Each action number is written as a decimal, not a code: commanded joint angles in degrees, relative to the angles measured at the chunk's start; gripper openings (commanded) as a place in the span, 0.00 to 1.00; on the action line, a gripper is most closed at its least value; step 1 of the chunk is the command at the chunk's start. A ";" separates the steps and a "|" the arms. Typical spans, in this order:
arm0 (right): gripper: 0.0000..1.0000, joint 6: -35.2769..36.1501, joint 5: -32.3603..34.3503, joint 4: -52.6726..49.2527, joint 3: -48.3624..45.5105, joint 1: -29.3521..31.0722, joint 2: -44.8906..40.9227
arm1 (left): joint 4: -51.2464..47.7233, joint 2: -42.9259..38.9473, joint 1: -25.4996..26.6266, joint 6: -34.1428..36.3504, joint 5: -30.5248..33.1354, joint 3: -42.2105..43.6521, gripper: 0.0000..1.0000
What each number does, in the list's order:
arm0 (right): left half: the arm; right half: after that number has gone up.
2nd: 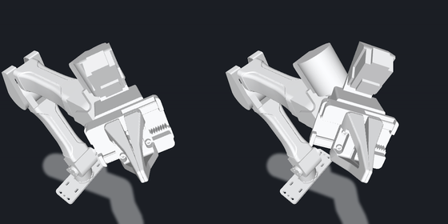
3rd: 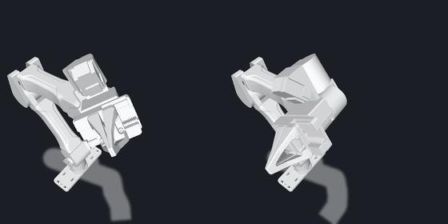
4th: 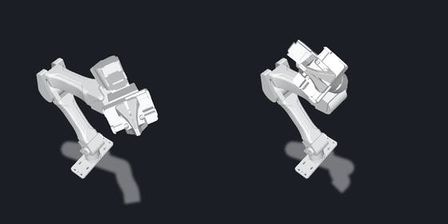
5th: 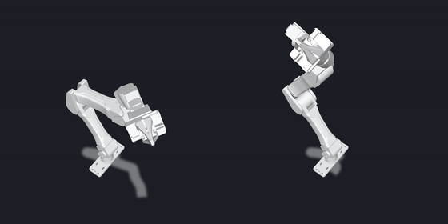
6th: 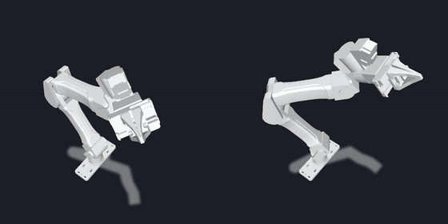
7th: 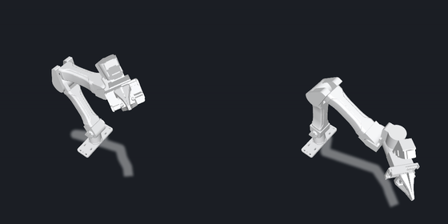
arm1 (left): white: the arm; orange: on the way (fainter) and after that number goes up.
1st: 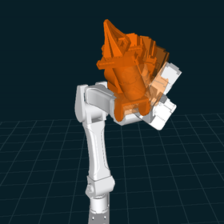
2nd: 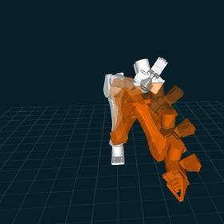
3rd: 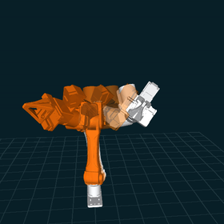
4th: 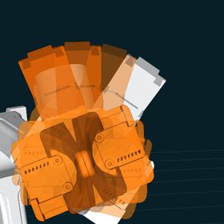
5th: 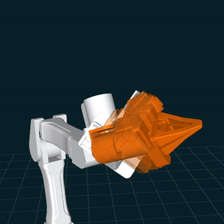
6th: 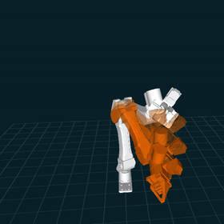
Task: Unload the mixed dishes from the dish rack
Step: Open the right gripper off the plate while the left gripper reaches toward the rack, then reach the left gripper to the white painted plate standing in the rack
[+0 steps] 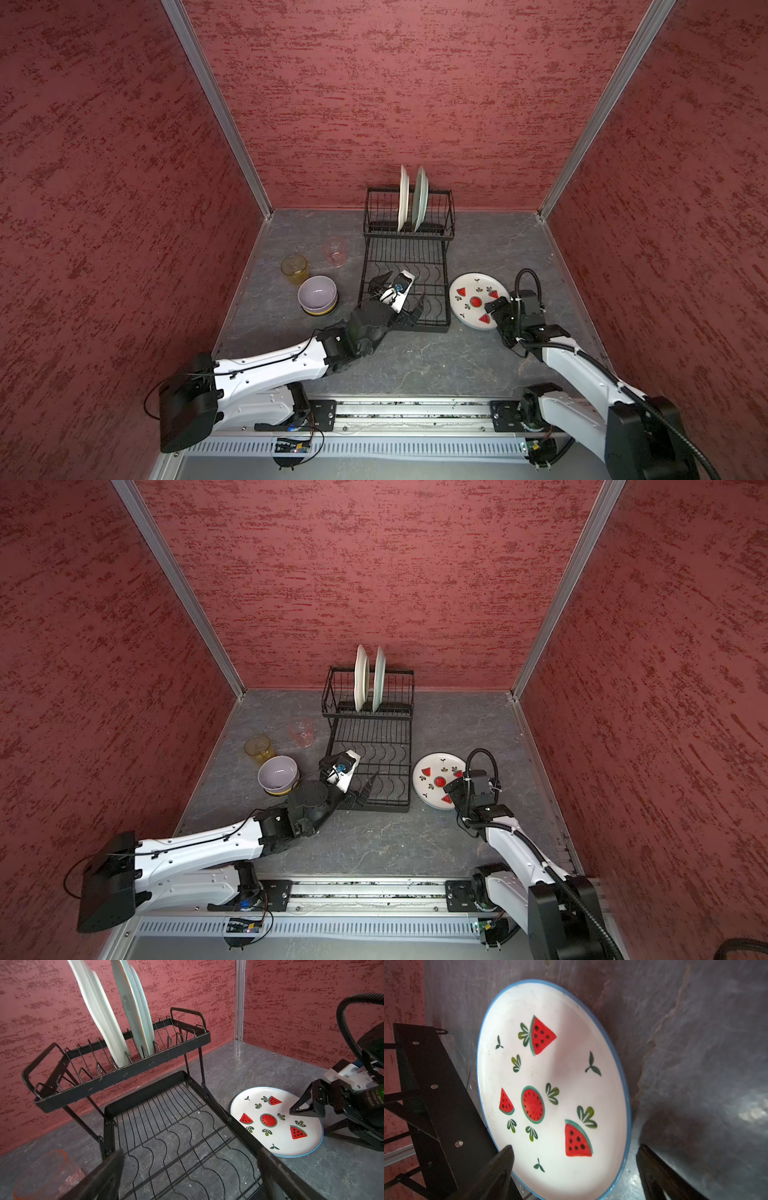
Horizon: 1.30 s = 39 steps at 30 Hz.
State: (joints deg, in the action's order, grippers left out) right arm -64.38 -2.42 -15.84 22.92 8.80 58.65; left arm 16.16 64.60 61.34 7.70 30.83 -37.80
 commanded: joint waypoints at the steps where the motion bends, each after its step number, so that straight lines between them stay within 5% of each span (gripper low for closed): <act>1: 0.98 3.24 -1.43 0.76 2.27 -0.33 -1.62 | -5.81 -1.88 -0.37 -4.60 -0.60 -4.76 0.99; 11: 0.99 8.13 -4.48 6.66 -1.12 -0.31 -9.04 | -10.80 -1.87 -5.22 -11.90 -4.10 -10.50 0.99; 21: 0.99 14.60 -6.78 6.25 -1.38 -0.24 -14.55 | -17.90 3.07 -17.05 -20.12 -13.79 -20.96 1.00; 39: 0.99 17.37 -5.86 1.96 -3.31 -0.30 -20.02 | -12.92 16.57 -24.73 -15.98 -18.92 -31.82 1.00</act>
State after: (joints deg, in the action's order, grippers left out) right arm -47.94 -8.80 -13.04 19.99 8.78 39.51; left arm 1.39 80.05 37.17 -9.91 12.84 -67.90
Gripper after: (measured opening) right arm 0.987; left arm 0.995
